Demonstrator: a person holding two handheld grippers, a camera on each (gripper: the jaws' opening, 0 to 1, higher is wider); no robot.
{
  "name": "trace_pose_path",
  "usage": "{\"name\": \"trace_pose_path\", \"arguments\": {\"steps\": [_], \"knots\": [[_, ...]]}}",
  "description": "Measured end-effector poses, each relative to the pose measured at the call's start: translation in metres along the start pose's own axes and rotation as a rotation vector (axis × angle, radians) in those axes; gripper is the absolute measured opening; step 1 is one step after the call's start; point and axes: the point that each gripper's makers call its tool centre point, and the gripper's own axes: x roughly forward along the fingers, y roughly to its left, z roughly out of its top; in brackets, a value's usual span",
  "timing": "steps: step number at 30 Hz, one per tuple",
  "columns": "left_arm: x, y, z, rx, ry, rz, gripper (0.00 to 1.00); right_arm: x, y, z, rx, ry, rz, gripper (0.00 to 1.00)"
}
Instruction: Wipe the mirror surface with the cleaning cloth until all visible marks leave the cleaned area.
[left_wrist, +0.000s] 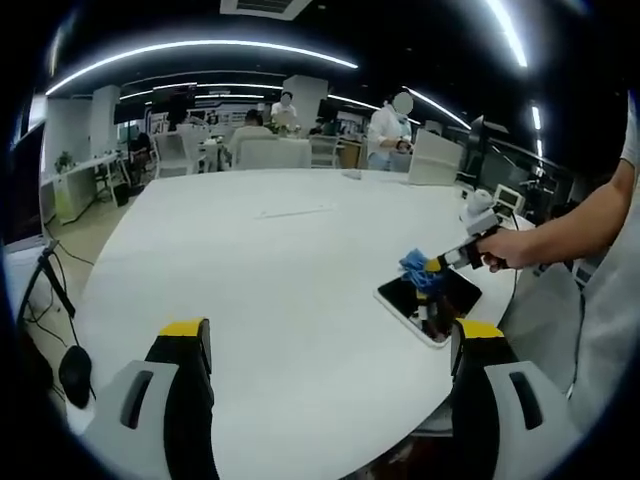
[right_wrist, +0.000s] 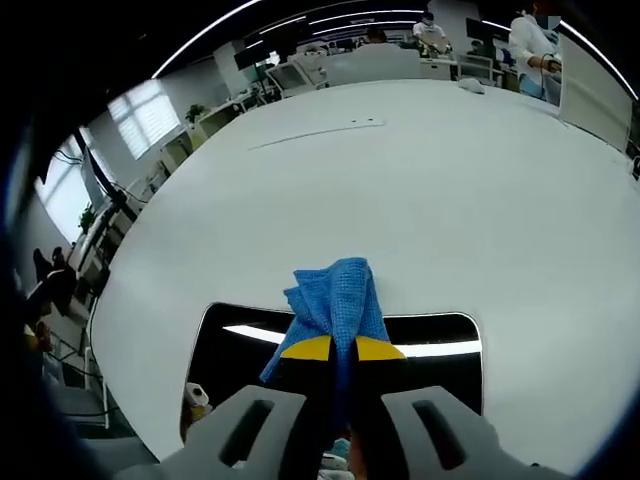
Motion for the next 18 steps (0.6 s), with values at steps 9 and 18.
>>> {"name": "trace_pose_path", "arguments": {"steps": [9, 18], "knots": [[0.004, -0.004, -0.009, 0.013, 0.025, -0.008, 0.99, 0.013, 0.019, 0.004, -0.005, 0.008, 0.031, 0.01], [0.006, -0.002, -0.009, 0.011, 0.027, -0.014, 0.99, 0.022, 0.043, 0.005, -0.024, 0.015, 0.053, 0.01]]}}
